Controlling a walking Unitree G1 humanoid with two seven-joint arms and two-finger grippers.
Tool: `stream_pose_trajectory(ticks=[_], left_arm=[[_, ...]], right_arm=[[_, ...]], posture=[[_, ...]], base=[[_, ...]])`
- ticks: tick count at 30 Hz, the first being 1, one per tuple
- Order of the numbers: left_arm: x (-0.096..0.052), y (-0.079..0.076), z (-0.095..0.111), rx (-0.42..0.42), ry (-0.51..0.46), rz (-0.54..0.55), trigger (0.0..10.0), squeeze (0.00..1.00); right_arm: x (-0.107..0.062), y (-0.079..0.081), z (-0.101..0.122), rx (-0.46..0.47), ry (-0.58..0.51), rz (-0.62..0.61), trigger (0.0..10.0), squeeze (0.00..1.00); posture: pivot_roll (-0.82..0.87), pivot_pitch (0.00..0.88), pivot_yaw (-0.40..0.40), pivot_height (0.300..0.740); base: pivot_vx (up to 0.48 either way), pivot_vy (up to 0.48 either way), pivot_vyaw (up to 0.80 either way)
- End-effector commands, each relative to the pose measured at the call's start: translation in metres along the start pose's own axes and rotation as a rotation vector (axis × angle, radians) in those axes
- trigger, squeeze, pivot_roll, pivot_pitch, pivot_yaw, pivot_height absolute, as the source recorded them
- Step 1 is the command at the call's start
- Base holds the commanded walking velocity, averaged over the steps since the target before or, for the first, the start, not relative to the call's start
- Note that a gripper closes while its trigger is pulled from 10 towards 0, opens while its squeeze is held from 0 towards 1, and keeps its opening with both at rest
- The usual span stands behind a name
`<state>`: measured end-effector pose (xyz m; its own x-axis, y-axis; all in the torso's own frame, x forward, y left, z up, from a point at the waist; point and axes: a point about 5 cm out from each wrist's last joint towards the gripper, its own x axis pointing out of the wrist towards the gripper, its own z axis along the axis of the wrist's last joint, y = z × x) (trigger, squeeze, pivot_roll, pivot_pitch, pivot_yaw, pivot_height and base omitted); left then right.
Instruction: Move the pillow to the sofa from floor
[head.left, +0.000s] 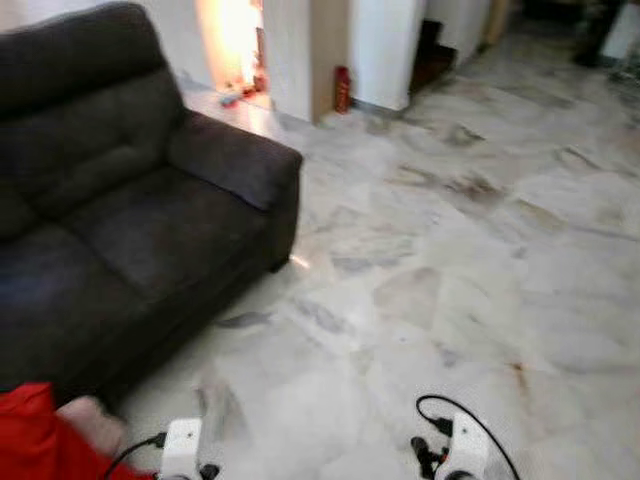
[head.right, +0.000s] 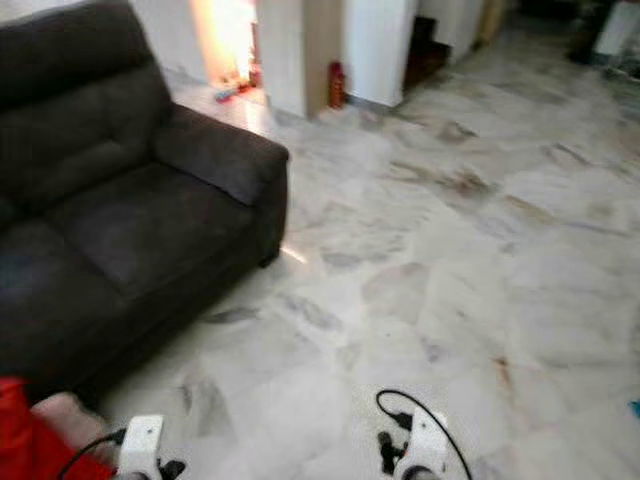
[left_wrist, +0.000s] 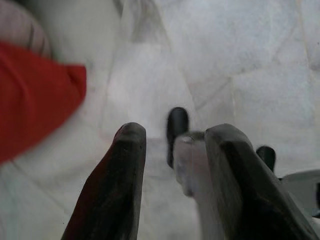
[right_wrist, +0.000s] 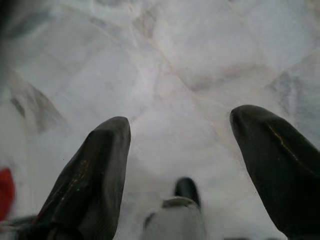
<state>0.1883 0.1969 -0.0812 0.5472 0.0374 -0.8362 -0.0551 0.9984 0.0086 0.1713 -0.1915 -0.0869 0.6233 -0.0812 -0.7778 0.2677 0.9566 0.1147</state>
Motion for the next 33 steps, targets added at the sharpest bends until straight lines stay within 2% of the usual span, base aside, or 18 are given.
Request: stream_pose_trajectory(ticks=[1, 24, 26, 33], left_arm=[[-0.0008, 0.0067, -0.0012, 0.019, 0.012, 0.022, 10.0, 0.0], [-0.0009, 0.008, -0.0012, 0.044, 0.008, 0.045, 10.0, 0.0], [-0.0009, 0.0084, -0.0008, 0.054, 0.008, 0.047, 10.0, 0.0], [-0.0008, 0.0091, 0.0007, 0.084, 0.003, 0.053, 10.0, 0.0]], right_arm=[[0.0023, 0.0074, 0.0069, 0.002, -0.017, 0.02, 10.0, 0.0], [0.0028, 0.0083, 0.0078, -0.004, -0.014, 0.027, 10.0, 0.0], [0.0027, 0.0082, 0.0081, 0.038, -0.023, 0.014, 10.0, 0.0], [0.003, 0.0085, 0.0085, 0.026, -0.018, 0.017, 10.0, 0.0]], posture=[[-0.08, 0.0, -0.046, 0.74], [-0.08, 0.0, -0.043, 0.74], [-0.08, 0.0, -0.042, 0.74], [-0.07, 0.0, -0.046, 0.74]], base=[[0.0, 0.0, 0.8], [0.0, 0.0, 0.8], [0.0, 0.0, 0.0], [0.0, 0.0, 0.0]])
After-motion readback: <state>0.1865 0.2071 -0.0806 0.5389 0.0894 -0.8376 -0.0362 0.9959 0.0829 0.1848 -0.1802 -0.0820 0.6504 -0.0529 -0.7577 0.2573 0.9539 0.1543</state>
